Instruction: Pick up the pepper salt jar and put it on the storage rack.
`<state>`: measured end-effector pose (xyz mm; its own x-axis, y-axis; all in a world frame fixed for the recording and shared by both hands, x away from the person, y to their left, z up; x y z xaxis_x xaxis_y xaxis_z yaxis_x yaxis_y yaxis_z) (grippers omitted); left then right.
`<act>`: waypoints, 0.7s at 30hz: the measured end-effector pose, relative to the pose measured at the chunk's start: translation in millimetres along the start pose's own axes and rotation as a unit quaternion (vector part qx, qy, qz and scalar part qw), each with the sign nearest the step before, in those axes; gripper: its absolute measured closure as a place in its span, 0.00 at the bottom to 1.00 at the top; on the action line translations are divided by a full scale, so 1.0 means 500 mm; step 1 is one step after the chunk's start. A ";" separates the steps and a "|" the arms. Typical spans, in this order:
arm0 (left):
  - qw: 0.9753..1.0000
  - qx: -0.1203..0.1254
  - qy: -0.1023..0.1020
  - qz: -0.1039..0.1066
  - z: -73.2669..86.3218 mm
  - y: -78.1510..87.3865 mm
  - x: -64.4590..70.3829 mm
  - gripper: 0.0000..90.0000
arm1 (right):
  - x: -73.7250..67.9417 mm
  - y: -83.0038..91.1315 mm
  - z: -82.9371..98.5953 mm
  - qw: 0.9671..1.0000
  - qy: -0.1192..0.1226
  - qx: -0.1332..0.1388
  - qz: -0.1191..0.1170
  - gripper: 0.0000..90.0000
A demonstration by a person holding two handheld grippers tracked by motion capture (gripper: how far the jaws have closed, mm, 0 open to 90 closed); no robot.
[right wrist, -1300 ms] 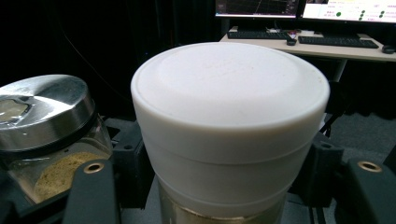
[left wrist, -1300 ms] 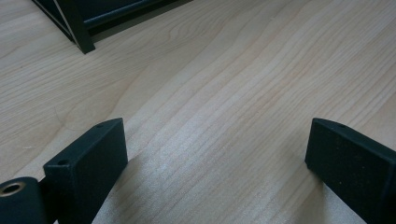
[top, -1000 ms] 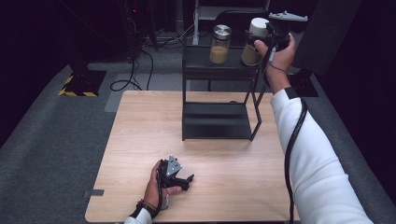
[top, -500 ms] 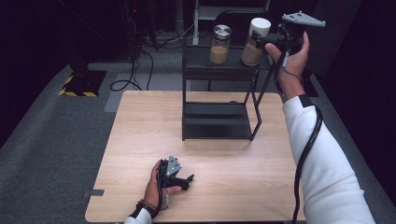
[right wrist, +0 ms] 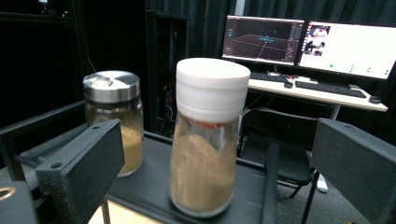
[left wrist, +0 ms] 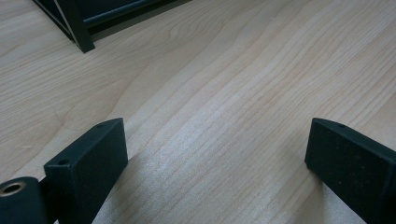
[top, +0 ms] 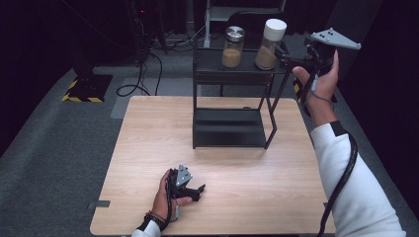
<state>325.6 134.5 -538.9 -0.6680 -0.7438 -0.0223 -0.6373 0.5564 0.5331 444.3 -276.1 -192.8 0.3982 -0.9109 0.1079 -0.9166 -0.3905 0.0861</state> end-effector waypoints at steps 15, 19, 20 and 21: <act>1.000 0.002 -0.004 -0.003 0.000 0.001 0.002 0.06 | -0.006 0.105 0.066 1.000 0.006 0.011 -0.012 0.02; 1.000 0.001 -0.004 -0.003 0.000 0.001 0.002 0.06 | -0.006 0.124 0.083 1.000 -0.001 0.013 -0.013 0.02; 1.000 0.002 -0.004 -0.003 0.001 0.001 0.002 0.06 | -0.006 0.127 0.087 1.000 -0.001 0.012 -0.013 0.02; 1.000 0.002 -0.004 -0.003 0.001 0.001 0.003 0.06 | -0.007 0.131 0.091 1.000 0.001 0.010 -0.013 0.02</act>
<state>324.4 133.7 -539.1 -0.6671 -0.7442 -0.0333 -0.6434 0.5531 0.5292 381.4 -304.5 -232.9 0.4212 -0.9006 0.1070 -0.9068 -0.4160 0.0686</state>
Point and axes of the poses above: each handheld gripper's, and its own axes: y roughly backward along the jaws, z roughly out of its underside, x roughly to its right, the point moved 9 cm from there along -y, roughly forward along the jaws, and after that the axes turned 1 degree about -z, right-handed, at the moved point
